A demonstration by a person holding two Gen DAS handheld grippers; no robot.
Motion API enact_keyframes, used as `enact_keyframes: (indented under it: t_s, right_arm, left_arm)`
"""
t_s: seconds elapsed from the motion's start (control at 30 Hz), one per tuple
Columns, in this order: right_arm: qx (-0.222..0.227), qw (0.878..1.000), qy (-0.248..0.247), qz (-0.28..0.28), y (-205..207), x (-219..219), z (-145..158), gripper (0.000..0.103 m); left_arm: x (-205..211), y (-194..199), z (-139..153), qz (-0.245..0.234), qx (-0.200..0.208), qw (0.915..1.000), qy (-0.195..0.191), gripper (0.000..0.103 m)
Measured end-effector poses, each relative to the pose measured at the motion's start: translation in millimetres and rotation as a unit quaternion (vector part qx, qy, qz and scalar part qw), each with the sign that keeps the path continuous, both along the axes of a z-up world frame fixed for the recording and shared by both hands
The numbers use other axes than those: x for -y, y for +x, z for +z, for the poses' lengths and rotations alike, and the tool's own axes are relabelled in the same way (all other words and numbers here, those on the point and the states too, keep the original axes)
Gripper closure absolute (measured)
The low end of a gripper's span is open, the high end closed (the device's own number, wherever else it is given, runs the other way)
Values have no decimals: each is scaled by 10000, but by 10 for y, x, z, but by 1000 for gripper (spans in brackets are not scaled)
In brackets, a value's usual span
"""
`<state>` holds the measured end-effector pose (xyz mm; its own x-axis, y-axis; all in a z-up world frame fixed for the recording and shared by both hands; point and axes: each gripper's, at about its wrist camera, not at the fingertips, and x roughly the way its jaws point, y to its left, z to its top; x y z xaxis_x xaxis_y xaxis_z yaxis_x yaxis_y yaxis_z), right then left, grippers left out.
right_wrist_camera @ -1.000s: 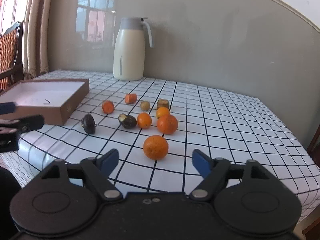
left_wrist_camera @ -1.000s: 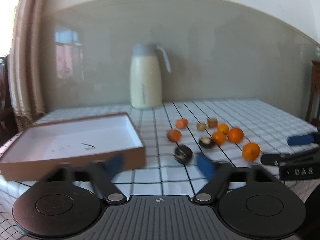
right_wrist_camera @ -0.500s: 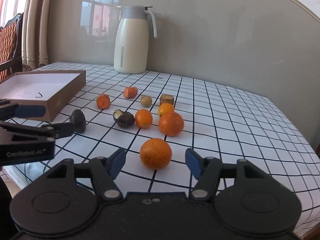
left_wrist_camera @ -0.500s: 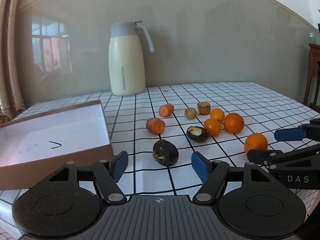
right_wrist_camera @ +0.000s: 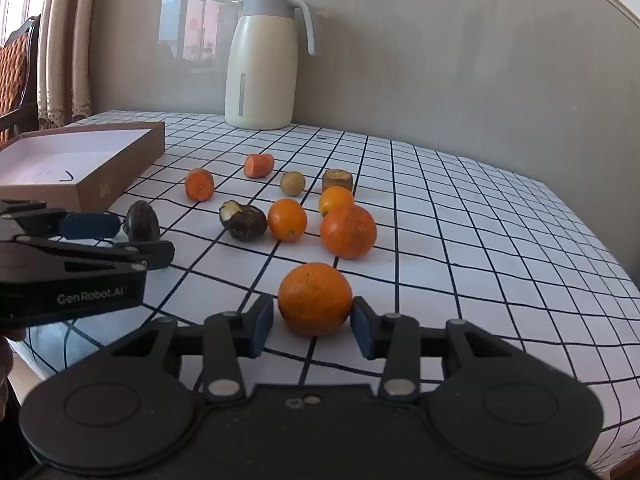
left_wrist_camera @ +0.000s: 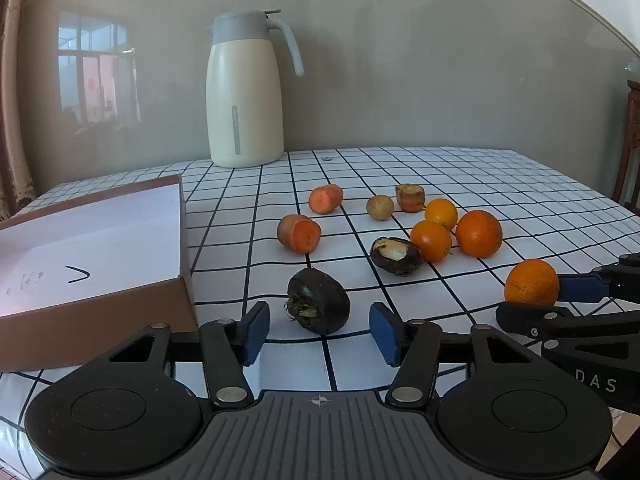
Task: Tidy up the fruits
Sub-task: 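Grasp the dark mangosteen with the left tool while the right tool grasps the large orange, then carry the mangosteen and orange over the white tray with both tools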
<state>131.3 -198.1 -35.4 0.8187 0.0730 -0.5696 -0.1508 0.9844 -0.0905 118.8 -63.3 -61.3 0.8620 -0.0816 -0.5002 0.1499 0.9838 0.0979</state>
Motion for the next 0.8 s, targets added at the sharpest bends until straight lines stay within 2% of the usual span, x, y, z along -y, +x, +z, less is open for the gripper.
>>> enact_keyframes:
  t_s: [0.03,0.07,0.1,0.13,0.27,0.5,0.8]
  right_arm:
    - [-1,10000,29,-24,10,9,0,73]
    - [-6,10000,75,-39,21,20,0,73]
    - [-5,9999,111,-49,32,27,-1,73]
    - [-1,9999,129,-56,40,31,-2,74]
    - [26,9999,138,-94,44,38,-7,74]
    - [102,9996,185,-161,33,67,13,74]
    - [331,9990,302,-91,-41,-9,142,74]
  left_arm:
    - [0,17,-3,4,18,10000,10,50]
    - [-1,29,-3,14,21,10000,-2,55]
    - [-4,43,-4,29,21,10000,-6,67]
    - [-14,55,-4,32,13,10000,-40,71]
    - [-59,76,14,66,48,9997,-217,72]
    - [-30,29,76,6,124,9995,-281,72]
    - [-143,-143,312,62,371,9987,-356,72]
